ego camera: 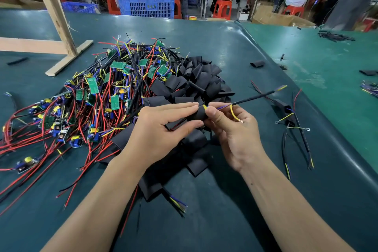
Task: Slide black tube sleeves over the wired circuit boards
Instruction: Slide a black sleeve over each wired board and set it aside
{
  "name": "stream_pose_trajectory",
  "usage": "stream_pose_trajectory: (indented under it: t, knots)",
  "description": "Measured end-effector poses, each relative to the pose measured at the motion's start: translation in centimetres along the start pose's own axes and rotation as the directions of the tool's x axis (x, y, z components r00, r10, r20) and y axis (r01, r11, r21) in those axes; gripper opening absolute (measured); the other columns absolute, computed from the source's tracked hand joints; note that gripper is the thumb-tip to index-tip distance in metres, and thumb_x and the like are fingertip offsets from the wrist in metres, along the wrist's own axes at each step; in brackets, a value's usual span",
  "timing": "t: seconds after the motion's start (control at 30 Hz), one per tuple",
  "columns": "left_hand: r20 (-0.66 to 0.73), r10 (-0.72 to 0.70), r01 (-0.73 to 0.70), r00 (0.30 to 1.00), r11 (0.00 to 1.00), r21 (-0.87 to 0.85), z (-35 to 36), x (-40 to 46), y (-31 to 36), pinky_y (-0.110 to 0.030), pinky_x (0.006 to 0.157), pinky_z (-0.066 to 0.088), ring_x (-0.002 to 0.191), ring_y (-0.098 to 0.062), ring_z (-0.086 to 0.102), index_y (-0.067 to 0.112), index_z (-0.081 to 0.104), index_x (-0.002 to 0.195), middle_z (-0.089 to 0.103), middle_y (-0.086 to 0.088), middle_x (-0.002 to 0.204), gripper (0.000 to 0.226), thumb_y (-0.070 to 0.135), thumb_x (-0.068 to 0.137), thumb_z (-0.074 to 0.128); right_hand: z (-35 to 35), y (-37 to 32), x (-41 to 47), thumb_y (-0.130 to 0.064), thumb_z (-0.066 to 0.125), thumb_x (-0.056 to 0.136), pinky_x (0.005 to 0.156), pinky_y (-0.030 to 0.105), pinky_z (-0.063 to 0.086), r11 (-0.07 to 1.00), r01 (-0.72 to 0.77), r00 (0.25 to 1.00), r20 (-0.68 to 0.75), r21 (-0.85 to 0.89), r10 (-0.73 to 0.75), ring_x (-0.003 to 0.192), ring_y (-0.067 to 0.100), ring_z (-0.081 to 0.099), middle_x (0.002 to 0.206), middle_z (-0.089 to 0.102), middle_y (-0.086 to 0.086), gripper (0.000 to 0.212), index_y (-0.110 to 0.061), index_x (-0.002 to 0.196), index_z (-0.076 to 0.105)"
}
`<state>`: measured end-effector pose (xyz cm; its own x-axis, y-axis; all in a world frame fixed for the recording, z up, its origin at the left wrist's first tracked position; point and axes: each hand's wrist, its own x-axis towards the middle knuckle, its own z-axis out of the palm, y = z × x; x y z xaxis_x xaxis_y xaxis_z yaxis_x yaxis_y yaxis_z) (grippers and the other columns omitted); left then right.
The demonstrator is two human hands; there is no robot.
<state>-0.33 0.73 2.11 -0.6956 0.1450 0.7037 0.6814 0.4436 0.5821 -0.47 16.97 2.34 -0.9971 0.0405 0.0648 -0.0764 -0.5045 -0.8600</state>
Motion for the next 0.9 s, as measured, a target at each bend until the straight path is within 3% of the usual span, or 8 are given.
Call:
stream_pose_trajectory:
  t: [0.2, 0.33, 0.53, 0.67, 0.9]
  knots:
    - [-0.045, 0.037, -0.035, 0.998, 0.999, 0.037, -0.2, 0.1, -0.5, -0.028, 0.094, 0.054, 0.104, -0.01, 0.069, -0.002, 0.073, 0.108, 0.069, -0.006, 0.113, 0.035, 0.005, 0.075, 0.083, -0.1, 0.0, 0.1, -0.017, 0.071, 0.071, 0.073, 0.019, 0.055, 0.996, -0.091, 0.992, 0.09, -0.022, 0.093, 0.076, 0.012, 0.07, 0.084, 0.075, 0.001, 0.013, -0.012, 0.08, 0.08]
    - [-0.021, 0.055, -0.054, 0.998, 0.998, 0.044, -0.1, 0.2, -0.4, -0.027, 0.094, 0.054, 0.104, -0.01, 0.069, 0.0, 0.073, 0.108, 0.07, -0.006, 0.112, 0.035, 0.01, 0.075, 0.082, -0.2, -0.2, 0.0, -0.009, 0.071, 0.07, 0.07, 0.019, 0.056, 0.998, -0.037, 0.996, 0.076, -0.042, 0.04, 0.072, 0.013, 0.07, 0.081, 0.075, 0.001, 0.011, -0.012, 0.076, 0.079]
    - [-0.032, 0.074, -0.07, 0.997, 0.993, 0.091, 0.1, 0.1, -0.4, -0.025, 0.092, 0.055, 0.099, -0.014, 0.071, 0.0, 0.074, 0.105, 0.072, -0.01, 0.109, 0.033, 0.013, 0.076, 0.082, 0.2, 0.2, -0.1, -0.007, 0.074, 0.067, 0.071, 0.028, 0.059, 0.997, -0.006, 1.0, -0.017, -0.074, 0.005, 0.071, 0.021, 0.071, 0.081, 0.073, 0.008, 0.009, -0.009, 0.076, 0.076]
    - [-0.048, 0.086, -0.081, 0.995, 0.991, 0.106, 0.3, 0.1, -0.4, -0.025, 0.091, 0.055, 0.098, -0.015, 0.071, -0.001, 0.074, 0.105, 0.072, -0.011, 0.109, 0.032, 0.011, 0.076, 0.081, 0.9, 0.8, -0.5, -0.004, 0.075, 0.069, 0.069, 0.026, 0.058, 1.0, -0.005, 0.996, -0.094, -0.001, 0.005, 0.071, 0.019, 0.07, 0.079, 0.072, 0.008, 0.007, -0.009, 0.072, 0.077]
    - [-0.035, 0.139, -0.135, 0.99, 0.984, 0.114, 0.5, 0.1, -0.3, -0.027, 0.09, 0.056, 0.097, -0.017, 0.071, -0.003, 0.073, 0.104, 0.072, -0.012, 0.108, 0.033, 0.006, 0.074, 0.083, 1.2, 0.6, -0.9, -0.003, 0.075, 0.072, 0.064, 0.023, 0.057, 0.99, -0.127, 0.982, -0.134, 0.059, 0.134, 0.069, 0.016, 0.07, 0.082, 0.074, 0.005, 0.011, -0.012, 0.067, 0.079]
